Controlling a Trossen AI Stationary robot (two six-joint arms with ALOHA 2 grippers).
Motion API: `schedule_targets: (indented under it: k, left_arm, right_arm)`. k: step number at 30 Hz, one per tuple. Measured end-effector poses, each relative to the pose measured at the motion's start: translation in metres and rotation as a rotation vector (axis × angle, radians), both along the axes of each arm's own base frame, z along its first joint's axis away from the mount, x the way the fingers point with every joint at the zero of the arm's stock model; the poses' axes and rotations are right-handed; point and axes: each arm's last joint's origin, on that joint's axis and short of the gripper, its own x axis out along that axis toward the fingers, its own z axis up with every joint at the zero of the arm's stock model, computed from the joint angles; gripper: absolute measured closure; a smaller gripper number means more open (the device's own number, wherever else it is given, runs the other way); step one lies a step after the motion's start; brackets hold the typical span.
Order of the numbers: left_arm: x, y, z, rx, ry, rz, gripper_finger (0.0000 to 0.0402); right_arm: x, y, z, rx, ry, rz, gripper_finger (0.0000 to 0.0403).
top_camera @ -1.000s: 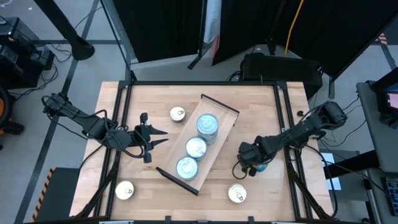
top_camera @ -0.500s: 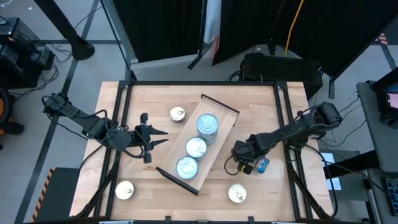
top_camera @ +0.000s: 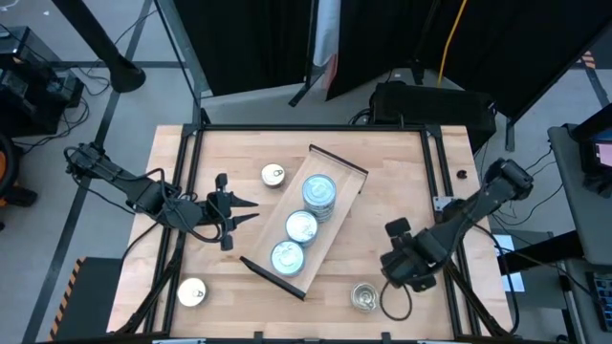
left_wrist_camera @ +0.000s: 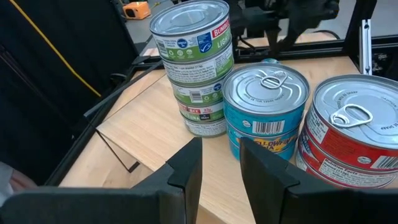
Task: Stack canned seafood by type on shelf
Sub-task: Put the blue-pink tuna can on the shelf
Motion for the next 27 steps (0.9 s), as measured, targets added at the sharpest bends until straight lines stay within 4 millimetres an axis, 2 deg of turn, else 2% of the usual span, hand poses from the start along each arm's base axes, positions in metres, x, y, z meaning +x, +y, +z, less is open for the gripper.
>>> schedule_targets:
  k: [6,10,16,23,27]
  left_arm:
    - [0.0,0.0,0.001,-0.004,-0.008,0.0,0.0293]
    - [0.0,0.0,0.001,-0.014,-0.01,0.004,0.0293]
    - [0.001,0.0,0.001,-0.027,-0.017,0.008,0.0293]
    - [0.0,0.0,0.001,-0.024,-0.016,0.007,0.0293]
    - [0.0,0.0,0.001,-0.023,-0.016,0.007,0.0293]
  right_arm:
    - [-0.005,0.016,-0.015,-0.021,-0.004,0.194,0.0138]
    - [-0.006,0.02,-0.034,-0.033,0.027,0.303,0.0099]
    - [-0.007,0.016,-0.053,-0.117,0.078,0.379,0.0092]
    - [-0.011,0.012,-0.072,-0.093,0.148,0.382,0.0093]
    - [-0.012,0.01,-0.076,-0.11,0.146,0.384,0.0122]
